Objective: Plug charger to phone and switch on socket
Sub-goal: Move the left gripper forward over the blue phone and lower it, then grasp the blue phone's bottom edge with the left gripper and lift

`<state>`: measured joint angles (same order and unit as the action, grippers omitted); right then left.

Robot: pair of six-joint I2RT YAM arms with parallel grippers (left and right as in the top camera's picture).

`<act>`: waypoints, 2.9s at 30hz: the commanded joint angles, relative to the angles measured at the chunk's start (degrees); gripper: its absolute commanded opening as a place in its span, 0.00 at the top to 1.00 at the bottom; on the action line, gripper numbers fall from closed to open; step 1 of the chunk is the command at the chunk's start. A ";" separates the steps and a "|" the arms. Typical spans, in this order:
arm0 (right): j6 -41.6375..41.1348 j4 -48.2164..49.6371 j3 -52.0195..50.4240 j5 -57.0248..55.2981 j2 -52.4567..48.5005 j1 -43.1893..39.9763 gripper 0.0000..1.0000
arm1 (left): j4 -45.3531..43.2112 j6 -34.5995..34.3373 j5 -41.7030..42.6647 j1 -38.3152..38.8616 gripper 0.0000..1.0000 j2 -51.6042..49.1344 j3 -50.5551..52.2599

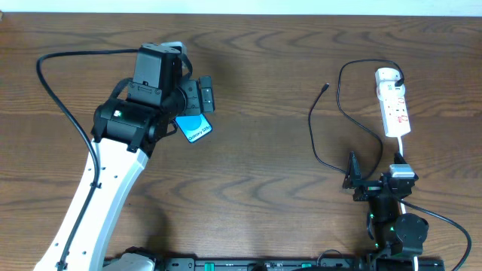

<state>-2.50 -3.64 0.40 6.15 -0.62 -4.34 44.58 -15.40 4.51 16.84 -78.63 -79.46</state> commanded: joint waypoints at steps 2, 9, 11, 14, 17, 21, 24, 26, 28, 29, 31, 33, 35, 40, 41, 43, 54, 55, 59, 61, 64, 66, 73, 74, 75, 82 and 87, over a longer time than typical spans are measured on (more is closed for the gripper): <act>0.46 -0.20 -0.11 -0.24 0.24 0.42 0.01 | 0.35 -0.09 4.63 0.02 0.02 0.07 -1.51; 0.46 -0.22 -0.11 -0.24 0.24 0.42 0.01 | 4.85 -26.60 -17.33 0.00 0.02 -1.62 -1.51; 0.46 -0.22 -0.11 -0.24 0.24 0.42 0.01 | 4.61 -28.39 -17.42 0.00 0.02 -2.91 -1.51; 0.46 -0.22 -0.11 -0.24 0.24 0.42 0.01 | 4.61 -29.77 -17.42 0.00 0.02 -6.08 -1.51; 0.46 -0.20 -0.11 -0.24 0.24 0.42 0.01 | 3.96 -30.62 -17.40 -0.17 0.02 -9.84 -1.81; 0.46 -0.22 -0.11 -0.24 0.24 0.42 0.01 | 4.92 -31.01 -16.20 -0.87 0.02 -14.62 -4.33; 0.46 -0.22 -0.11 -0.24 0.24 0.42 0.01 | 5.31 -30.99 -9.42 -3.41 0.02 -17.99 -5.42; 0.46 -0.22 -0.11 -0.24 0.24 0.42 0.01 | 6.19 -30.95 -3.93 -6.36 0.02 -20.28 -5.49; 0.46 -0.22 -0.11 -0.22 0.24 0.42 0.01 | 7.34 -30.34 -0.35 -9.42 0.02 -22.45 -5.49; 0.46 -0.22 -0.11 -0.24 0.24 0.42 0.01 | 7.56 -29.66 1.05 -10.67 0.02 -23.32 -5.49; 0.46 -0.22 -0.11 -0.24 0.24 0.42 0.01 | 7.39 -27.65 4.13 -12.85 0.02 -24.70 -5.49; 0.46 -0.22 -0.11 -0.24 0.24 0.42 0.01 | 7.43 -26.49 4.98 -13.84 0.02 -25.11 -5.49; 0.46 -0.22 -0.11 -0.22 0.24 0.42 0.01 | 7.19 -25.31 4.92 -13.92 0.02 -25.11 -5.55; 0.46 -0.22 -0.11 -0.24 0.24 0.42 0.01 | 6.99 -25.24 1.84 -13.11 0.02 -25.11 -5.70; 0.46 -0.22 -0.11 -0.24 0.24 0.42 0.01 | 6.78 -25.33 1.90 -13.11 0.02 -25.14 -5.81; 0.46 -0.22 -0.11 -0.24 0.24 0.42 0.01 | 6.60 -25.33 1.88 -13.11 0.02 -25.22 -6.29; 0.46 -0.22 -0.11 -0.24 0.24 0.42 0.01 | 4.15 -25.35 1.86 -10.27 0.02 -28.37 -9.20; 0.46 -0.22 -0.09 -0.24 0.24 0.42 0.01 | 4.02 -25.35 1.86 -9.94 0.02 -28.79 -9.20; 0.46 -0.22 -0.11 -0.24 0.24 0.42 0.01 | 4.15 -25.38 -0.46 -8.98 0.02 -30.77 -9.20; 0.46 -0.22 -0.11 -0.24 0.24 0.42 0.01 | 4.13 -25.40 -0.70 -8.98 0.02 -31.26 -9.20; 0.46 -0.20 -0.11 -0.24 0.24 0.42 0.01 | 4.20 -25.38 -0.70 -8.98 0.02 -32.00 -9.18; 0.46 -0.22 -0.11 -0.24 0.24 0.42 0.01 | 4.15 -25.35 -0.70 -8.72 0.02 -32.63 -9.16; 0.46 -0.20 -0.11 -0.22 0.24 0.42 0.01 | 4.15 -25.07 -0.70 -8.13 0.02 -34.58 -9.16; 0.46 -0.22 -0.11 -0.24 0.24 0.42 0.01 | 4.17 -24.90 -0.72 -8.13 0.02 -34.93 -9.16; 0.46 -0.22 -0.11 -0.24 0.24 0.42 0.01 | 4.17 -24.74 -0.72 -8.13 0.02 -35.30 -9.16; 0.46 -0.22 -0.11 -0.24 0.24 0.42 0.01 | 2.62 -20.96 -1.33 -8.13 0.02 -38.32 -9.11; 0.46 -0.22 -0.11 -0.24 0.24 0.42 0.01 | 1.60 -20.20 -1.36 -8.13 0.02 -39.82 -9.09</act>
<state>-2.50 -3.64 0.38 6.15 -0.64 -4.34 46.30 -37.43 4.21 8.69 -117.27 -88.01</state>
